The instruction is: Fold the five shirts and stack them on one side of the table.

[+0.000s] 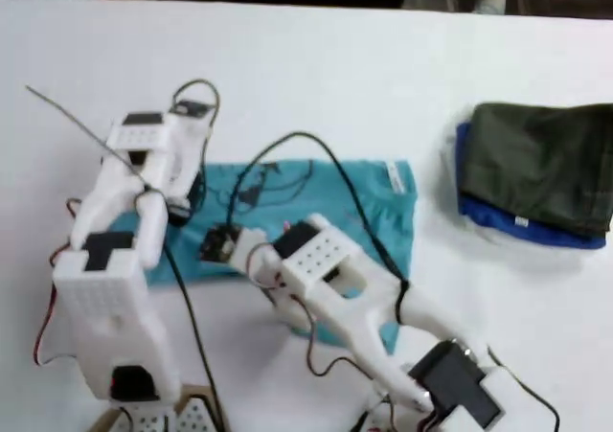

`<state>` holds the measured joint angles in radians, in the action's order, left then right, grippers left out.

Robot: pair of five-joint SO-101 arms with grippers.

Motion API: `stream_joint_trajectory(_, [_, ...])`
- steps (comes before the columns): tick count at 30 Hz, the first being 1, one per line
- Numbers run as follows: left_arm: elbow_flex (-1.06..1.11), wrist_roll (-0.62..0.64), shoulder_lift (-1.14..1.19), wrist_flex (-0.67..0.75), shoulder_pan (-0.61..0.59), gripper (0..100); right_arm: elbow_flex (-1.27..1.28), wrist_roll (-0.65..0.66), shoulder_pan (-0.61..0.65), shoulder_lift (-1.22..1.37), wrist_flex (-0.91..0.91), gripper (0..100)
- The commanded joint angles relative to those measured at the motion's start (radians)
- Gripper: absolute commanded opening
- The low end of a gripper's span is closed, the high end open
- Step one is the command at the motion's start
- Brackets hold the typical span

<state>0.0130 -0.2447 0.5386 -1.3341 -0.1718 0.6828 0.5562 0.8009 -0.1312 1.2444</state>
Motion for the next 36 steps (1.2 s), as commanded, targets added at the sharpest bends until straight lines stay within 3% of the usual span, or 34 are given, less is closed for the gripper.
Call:
stream_joint_trajectory(1, [-0.031, 0.002, 0.017, 0.038, -0.014, 3, -0.052, 0.005, 0.007, -0.038, 0.008, 13.6])
stream_joint_trajectory(12, [-0.031, 0.002, 0.017, 0.038, -0.014, 3, -0.04, 0.005, -0.002, 0.045, -0.045, 11.6])
stream_joint_trajectory(20, [-0.031, 0.002, 0.018, 0.038, -0.014, 3, -0.043, 0.08, -0.177, 0.165, -0.162, 10.7])
stream_joint_trajectory(23, [-0.031, 0.002, 0.018, 0.038, -0.014, 3, -0.041, 0.087, -0.2, 0.163, -0.148, 2.3])
stream_joint_trajectory(26, [-0.031, 0.002, 0.018, 0.038, -0.014, 3, -0.043, 0.087, -0.193, 0.162, -0.122, 2.3])
stream_joint_trajectory(36, [-0.031, 0.002, 0.018, 0.038, -0.014, 3, -0.038, 0.089, -0.194, -0.17, 0.038, 2.2])
